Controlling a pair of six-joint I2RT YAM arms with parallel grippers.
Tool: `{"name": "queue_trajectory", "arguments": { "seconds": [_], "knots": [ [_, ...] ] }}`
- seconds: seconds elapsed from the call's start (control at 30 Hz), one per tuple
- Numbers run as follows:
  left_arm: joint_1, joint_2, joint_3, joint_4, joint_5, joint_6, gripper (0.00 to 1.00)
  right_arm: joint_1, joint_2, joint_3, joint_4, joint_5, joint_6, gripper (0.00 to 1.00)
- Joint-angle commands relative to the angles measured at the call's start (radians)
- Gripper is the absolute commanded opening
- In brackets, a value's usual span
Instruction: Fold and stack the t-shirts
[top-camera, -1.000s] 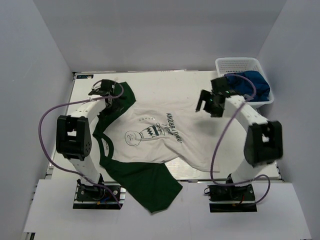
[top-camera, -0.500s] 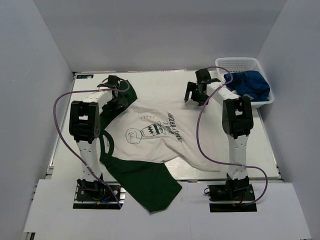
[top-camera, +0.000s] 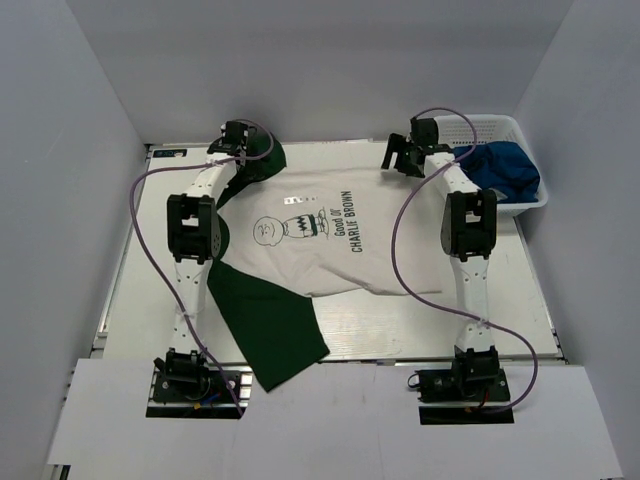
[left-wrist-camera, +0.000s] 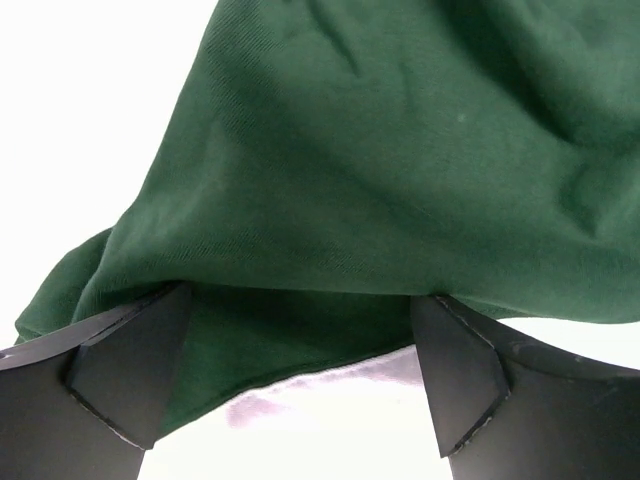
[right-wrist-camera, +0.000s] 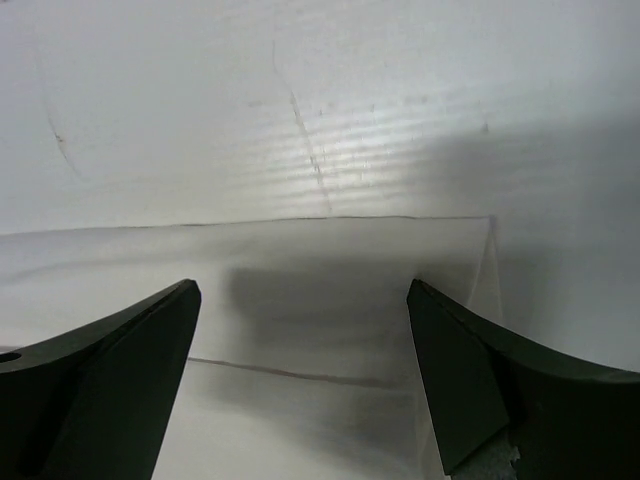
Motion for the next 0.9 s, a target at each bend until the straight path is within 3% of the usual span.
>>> {"name": "queue_trajectory", "arguments": {
  "seconds": [0.0,0.17,0.23,0.33,0.43,0.53,0.63,0.7,0.87],
  "knots": [
    [0.008,0.03,0.029,0.055,0.073,0.126,1.0,-0.012,0.04,0.056,0.157,-0.112,-0.13,0.9],
    [0.008,-0.05,0.079,0.164,0.211,0.156,1.0,-0.003,-0.032,0.097,0.177,-0.154,-0.206,0.9],
    [0.008,-0.074,0.124,0.122,0.254,0.156,1.0,0.003,-0.102,0.022,0.198,-0.18,-0.217,0.9],
    [-0.001,-0.214,0.049,0.111,0.273,0.115,1.0,0.019,-0.208,-0.074,0.132,-0.188,-0.227,0.9],
    [-0.021,-0.394,-0.121,0.04,0.274,0.043,1.0,0.043,-0.316,-0.13,0.042,-0.183,-0.232,0.9],
    [-0.021,-0.557,-0.424,0.003,0.32,-0.077,1.0,0.063,-0.481,-0.426,0.072,-0.16,-0.168,0.9],
    [-0.042,-0.786,-0.865,0.031,0.336,-0.171,1.0,0.074,-0.671,-0.755,0.167,-0.142,-0.057,0.9],
    [-0.056,-0.917,-1.006,0.031,0.383,-0.198,1.0,0.077,-0.794,-0.943,0.213,-0.133,-0.03,0.9],
    [-0.104,-1.128,-1.313,-0.057,0.379,-0.284,1.0,0.083,-0.89,-1.116,0.201,-0.175,0.027,0.9]
  ]
}}
